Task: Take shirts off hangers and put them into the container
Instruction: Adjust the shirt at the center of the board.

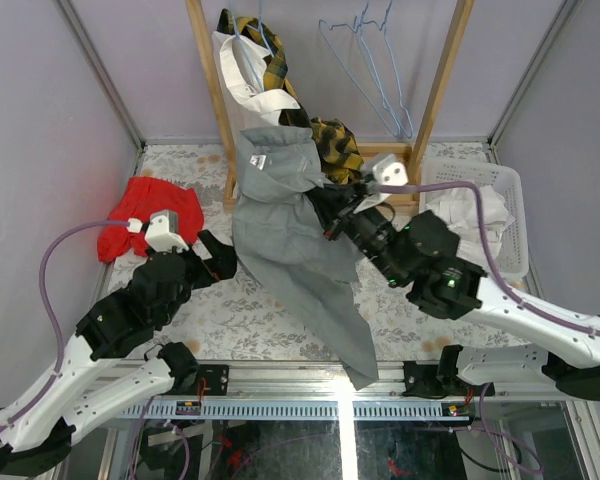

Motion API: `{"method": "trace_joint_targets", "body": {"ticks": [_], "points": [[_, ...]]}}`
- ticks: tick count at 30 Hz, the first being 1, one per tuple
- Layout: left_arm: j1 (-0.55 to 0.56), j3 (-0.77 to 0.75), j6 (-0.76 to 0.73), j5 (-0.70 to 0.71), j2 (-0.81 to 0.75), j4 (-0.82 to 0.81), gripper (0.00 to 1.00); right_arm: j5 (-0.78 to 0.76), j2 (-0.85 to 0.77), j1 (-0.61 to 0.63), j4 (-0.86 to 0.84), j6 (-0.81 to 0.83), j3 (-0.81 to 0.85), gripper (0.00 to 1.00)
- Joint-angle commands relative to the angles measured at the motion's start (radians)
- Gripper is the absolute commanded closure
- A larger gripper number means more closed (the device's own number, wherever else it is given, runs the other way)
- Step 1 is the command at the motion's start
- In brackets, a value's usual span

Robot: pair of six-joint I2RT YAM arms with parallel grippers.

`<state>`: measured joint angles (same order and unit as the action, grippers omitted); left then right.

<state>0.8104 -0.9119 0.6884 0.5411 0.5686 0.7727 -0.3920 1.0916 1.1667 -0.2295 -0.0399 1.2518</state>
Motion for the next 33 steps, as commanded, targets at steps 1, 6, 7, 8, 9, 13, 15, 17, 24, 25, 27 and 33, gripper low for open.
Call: {"method": "trace_joint_targets", "body": {"ticks": [1, 6, 7, 8, 9, 13, 15, 17, 24, 25, 27, 33], "points": [[-0.005, 0.001, 0.0, 0.009, 0.032, -0.073, 0.0, -0.434, 0.084, 0.054, -0.042, 0.064, -0.027, 0.98], [-0.004, 0.013, 0.006, -0.014, 0.051, -0.067, 0.0, -0.473, 0.086, 0.054, 0.237, -0.249, -0.17, 0.98], [-0.005, 0.017, 0.01, -0.011, 0.049, -0.066, 0.0, -0.408, 0.067, 0.054, 0.262, -0.301, -0.22, 0.98], [-0.004, 0.023, 0.011, -0.009, 0.044, -0.068, 0.0, -0.35, 0.05, 0.054, 0.281, -0.345, -0.268, 0.97], [-0.004, 0.027, 0.01, -0.007, 0.041, -0.071, 0.0, -0.298, 0.035, 0.054, 0.303, -0.399, -0.312, 0.96], [-0.004, 0.031, -0.003, 0.007, 0.037, -0.076, 0.0, -0.162, -0.015, 0.053, 0.348, -0.565, -0.472, 0.76], [-0.004, 0.033, -0.008, 0.01, 0.039, -0.076, 0.0, -0.13, 0.0, 0.052, 0.397, -0.596, -0.506, 0.63], [-0.004, 0.034, -0.01, 0.008, 0.046, -0.075, 0.0, -0.091, 0.039, 0.045, 0.446, -0.58, -0.491, 0.5], [-0.004, 0.035, -0.008, 0.0, 0.051, -0.089, 0.0, -0.008, 0.302, 0.036, 0.535, -0.501, -0.312, 0.01], [-0.004, 0.036, -0.007, 0.0, 0.05, -0.089, 0.0, 0.02, 0.352, 0.034, 0.548, -0.499, -0.279, 0.01], [-0.005, 0.035, -0.007, -0.003, 0.05, -0.086, 0.0, 0.039, 0.462, 0.032, 0.606, -0.504, -0.198, 0.01], [-0.004, 0.05, 0.005, -0.009, 0.043, -0.058, 0.0, 0.008, 0.777, 0.032, 0.76, -0.563, -0.048, 0.01]]}}
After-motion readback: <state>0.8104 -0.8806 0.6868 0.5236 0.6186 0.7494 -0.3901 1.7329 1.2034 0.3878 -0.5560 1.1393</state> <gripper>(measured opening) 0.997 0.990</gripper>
